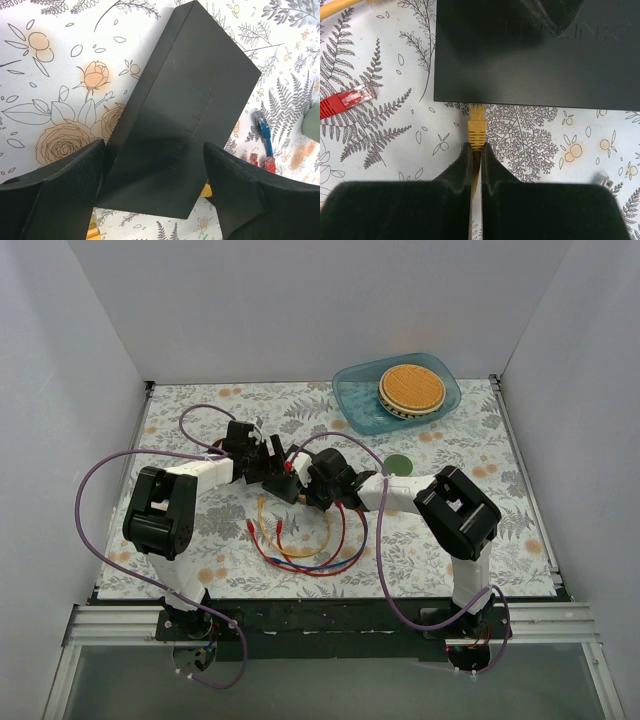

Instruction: Insert the plug into the switch port

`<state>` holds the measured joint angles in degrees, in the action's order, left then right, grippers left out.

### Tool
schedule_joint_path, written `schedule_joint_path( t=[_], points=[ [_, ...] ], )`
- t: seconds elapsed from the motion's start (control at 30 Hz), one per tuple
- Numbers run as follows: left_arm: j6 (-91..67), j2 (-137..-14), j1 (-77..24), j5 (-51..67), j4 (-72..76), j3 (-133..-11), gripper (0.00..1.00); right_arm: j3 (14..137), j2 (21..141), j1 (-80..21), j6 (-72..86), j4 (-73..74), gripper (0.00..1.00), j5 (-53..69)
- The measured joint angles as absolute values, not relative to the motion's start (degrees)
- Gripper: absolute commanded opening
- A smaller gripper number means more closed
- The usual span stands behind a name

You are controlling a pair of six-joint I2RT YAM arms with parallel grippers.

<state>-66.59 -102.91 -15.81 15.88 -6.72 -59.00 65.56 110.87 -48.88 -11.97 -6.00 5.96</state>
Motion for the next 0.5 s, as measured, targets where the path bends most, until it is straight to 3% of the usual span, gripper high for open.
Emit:
schedule_joint_path(
  t=[0.5],
  points=[
    [-65.60,-102.91,-15.57,16.05,-5.26,-58.02,0.70,68.18,112.03,-48.77,-11.07,-3.05,0.01,6.33]
  ],
)
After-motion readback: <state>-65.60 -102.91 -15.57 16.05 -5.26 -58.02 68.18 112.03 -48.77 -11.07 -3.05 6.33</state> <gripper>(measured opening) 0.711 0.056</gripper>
